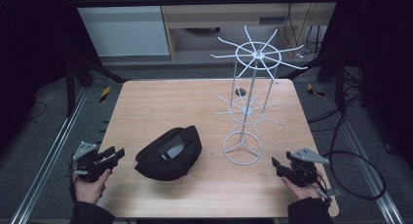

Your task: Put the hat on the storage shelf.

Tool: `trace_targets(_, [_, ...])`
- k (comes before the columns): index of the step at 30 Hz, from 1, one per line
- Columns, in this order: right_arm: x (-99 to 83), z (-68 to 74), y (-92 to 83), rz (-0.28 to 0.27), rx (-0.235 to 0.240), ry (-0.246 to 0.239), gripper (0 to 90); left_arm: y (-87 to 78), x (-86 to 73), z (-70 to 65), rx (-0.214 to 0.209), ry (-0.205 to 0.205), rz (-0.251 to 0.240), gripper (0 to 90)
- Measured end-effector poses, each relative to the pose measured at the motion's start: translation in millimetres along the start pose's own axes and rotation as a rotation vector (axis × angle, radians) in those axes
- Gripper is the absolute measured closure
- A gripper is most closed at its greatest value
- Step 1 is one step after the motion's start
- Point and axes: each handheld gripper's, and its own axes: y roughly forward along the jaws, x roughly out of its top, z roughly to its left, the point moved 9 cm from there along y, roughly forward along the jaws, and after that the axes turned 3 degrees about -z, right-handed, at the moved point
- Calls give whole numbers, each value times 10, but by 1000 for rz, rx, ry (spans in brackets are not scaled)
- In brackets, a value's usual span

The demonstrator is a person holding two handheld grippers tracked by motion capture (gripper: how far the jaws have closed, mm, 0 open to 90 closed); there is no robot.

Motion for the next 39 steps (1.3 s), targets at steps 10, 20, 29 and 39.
trace_targets(10, [88, 304, -94, 4, 79, -34, 535, -123, -90, -106, -20, 89, 15, 480])
trace_targets(20, [175, 719, -106, 18, 174, -94, 579, -50, -195, -241, -48, 170, 64, 469])
trace_targets(29, [244, 1010, -124, 21, 243, -121, 602, 97, -269, -301, -50, 230, 103, 476])
trace_targets(39, [256, 1085, -106, 20, 255, -141, 608, 76, -264, -393, -65, 286, 95, 464])
